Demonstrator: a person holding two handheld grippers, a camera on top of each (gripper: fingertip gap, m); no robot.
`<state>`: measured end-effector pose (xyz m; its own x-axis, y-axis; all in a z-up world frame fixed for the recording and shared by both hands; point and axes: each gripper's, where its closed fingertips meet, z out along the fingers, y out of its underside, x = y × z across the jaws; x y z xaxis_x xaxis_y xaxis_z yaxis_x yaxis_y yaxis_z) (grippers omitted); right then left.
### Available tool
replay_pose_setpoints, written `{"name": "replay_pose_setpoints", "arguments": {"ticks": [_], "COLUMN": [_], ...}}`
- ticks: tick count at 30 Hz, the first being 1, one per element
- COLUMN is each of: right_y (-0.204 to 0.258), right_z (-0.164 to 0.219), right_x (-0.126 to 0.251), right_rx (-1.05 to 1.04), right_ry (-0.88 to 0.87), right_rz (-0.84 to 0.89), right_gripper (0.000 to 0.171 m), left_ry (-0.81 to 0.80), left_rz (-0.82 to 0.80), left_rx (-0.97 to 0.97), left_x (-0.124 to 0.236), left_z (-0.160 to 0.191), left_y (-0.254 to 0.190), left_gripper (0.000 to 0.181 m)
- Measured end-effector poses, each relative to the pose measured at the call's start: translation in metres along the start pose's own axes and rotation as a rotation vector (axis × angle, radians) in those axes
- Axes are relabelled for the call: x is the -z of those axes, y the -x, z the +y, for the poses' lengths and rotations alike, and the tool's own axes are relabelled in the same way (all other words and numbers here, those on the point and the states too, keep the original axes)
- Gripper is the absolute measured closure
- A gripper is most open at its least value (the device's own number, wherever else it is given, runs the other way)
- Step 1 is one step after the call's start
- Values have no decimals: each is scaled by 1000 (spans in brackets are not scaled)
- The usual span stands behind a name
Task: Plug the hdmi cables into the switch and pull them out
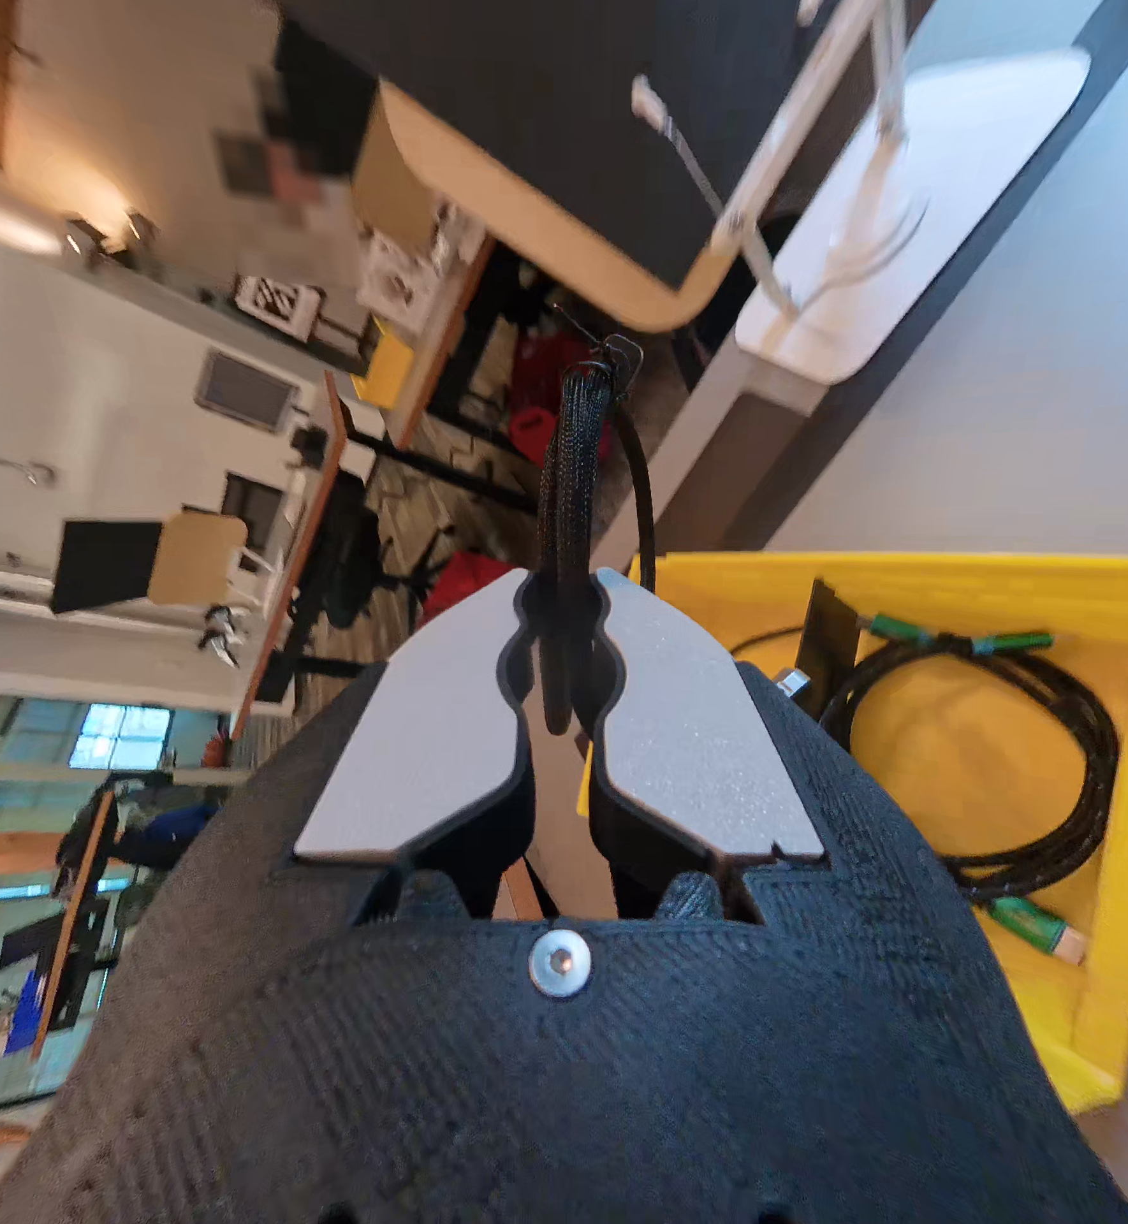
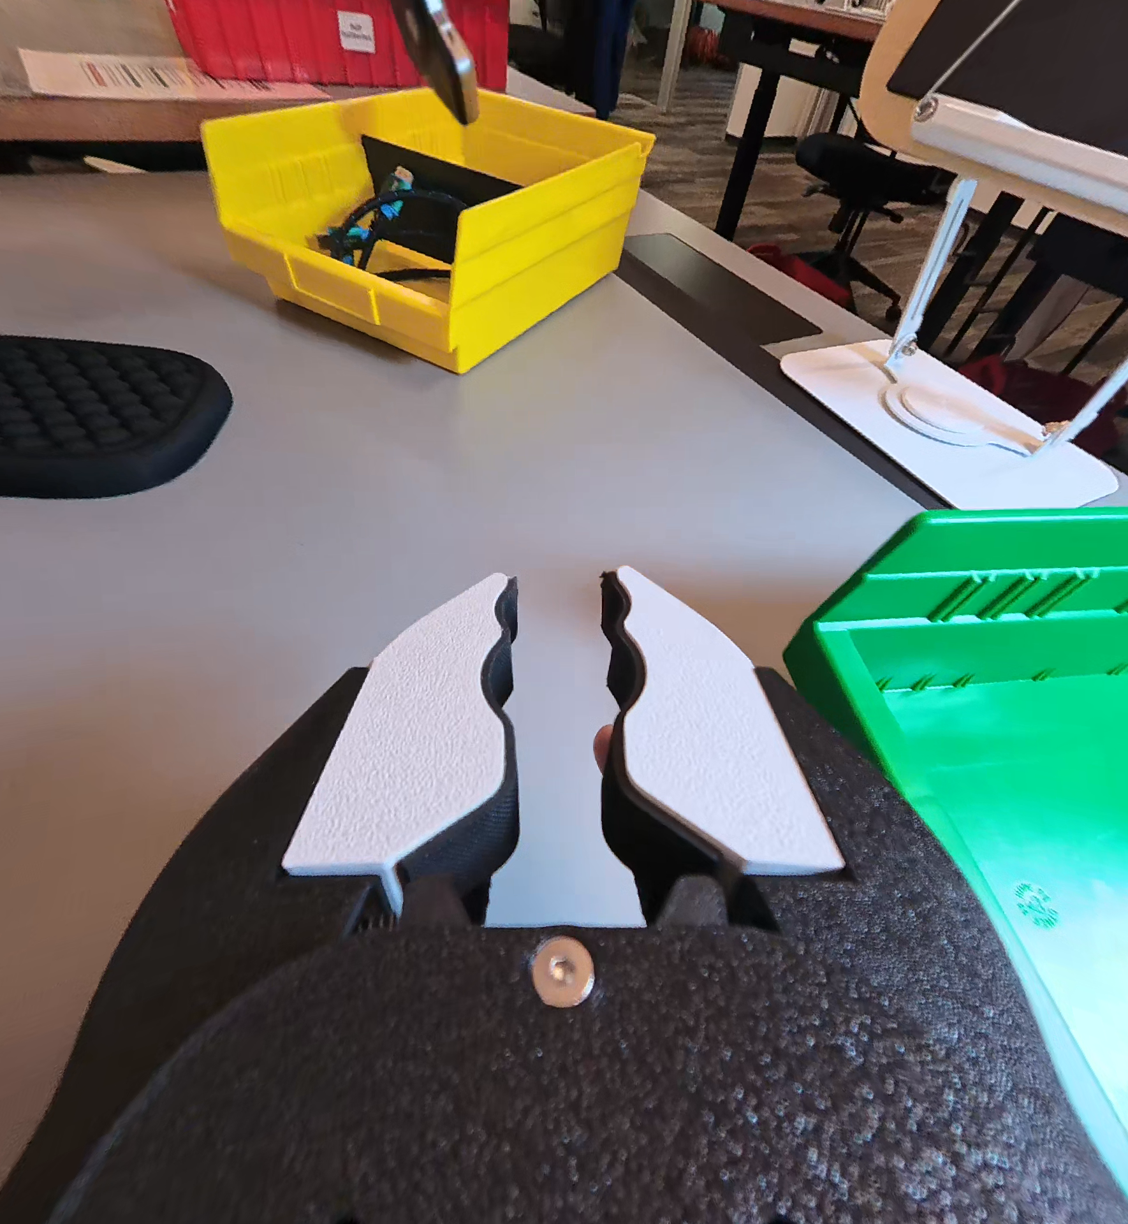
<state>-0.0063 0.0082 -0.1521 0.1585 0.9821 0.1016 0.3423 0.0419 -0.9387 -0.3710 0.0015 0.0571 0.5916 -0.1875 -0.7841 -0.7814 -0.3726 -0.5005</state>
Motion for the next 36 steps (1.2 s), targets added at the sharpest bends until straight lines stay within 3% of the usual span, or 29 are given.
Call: {"name": "replay_pose_setpoints", "arguments": {"ticks": [4, 11, 14, 16, 18, 23, 27, 29, 31, 36], "right_y": [16, 22, 33, 44, 56, 79, 111, 129, 138, 130], "right_z": [-17, -46, -53, -49, -39, -33, -40, -48, -57, -78], "right_x": [-1, -6, -15, -26, -34, -28, -19, -13, -9, 3], "right_rx": [-5, 112, 149, 201, 237, -54, -196, -259, -350, -481], "right_ry": [-88, -213, -207, -153, -99, -97, -126, -151, -175, -238], "right_rz": [-40, 85, 94, 84, 32, -242, -463, -573, -650, -675], "right_gripper": [144, 99, 92, 100, 146, 149, 150, 149, 150, 149], "left_ry": [-216, -520, -560, -570, -565, -527, -556, -580, -602, -710], "left_rz": [33, 341, 498, 597, 664, 723, 804, 764, 704, 522], "left_rx": [36, 199, 261, 292, 313, 333, 380, 359, 329, 315], "left_x": [39, 83, 83, 80, 73, 44, 42, 43, 46, 78], "left_z": [-71, -172, -199, -215, -228, -232, -228, -223, -218, -200], "left_y": [-10, -89, -137, -170, -196, -222, -237, -236, -229, -200], "left_gripper": [167, 168, 168, 168, 168, 167, 157, 162, 150, 140]}}
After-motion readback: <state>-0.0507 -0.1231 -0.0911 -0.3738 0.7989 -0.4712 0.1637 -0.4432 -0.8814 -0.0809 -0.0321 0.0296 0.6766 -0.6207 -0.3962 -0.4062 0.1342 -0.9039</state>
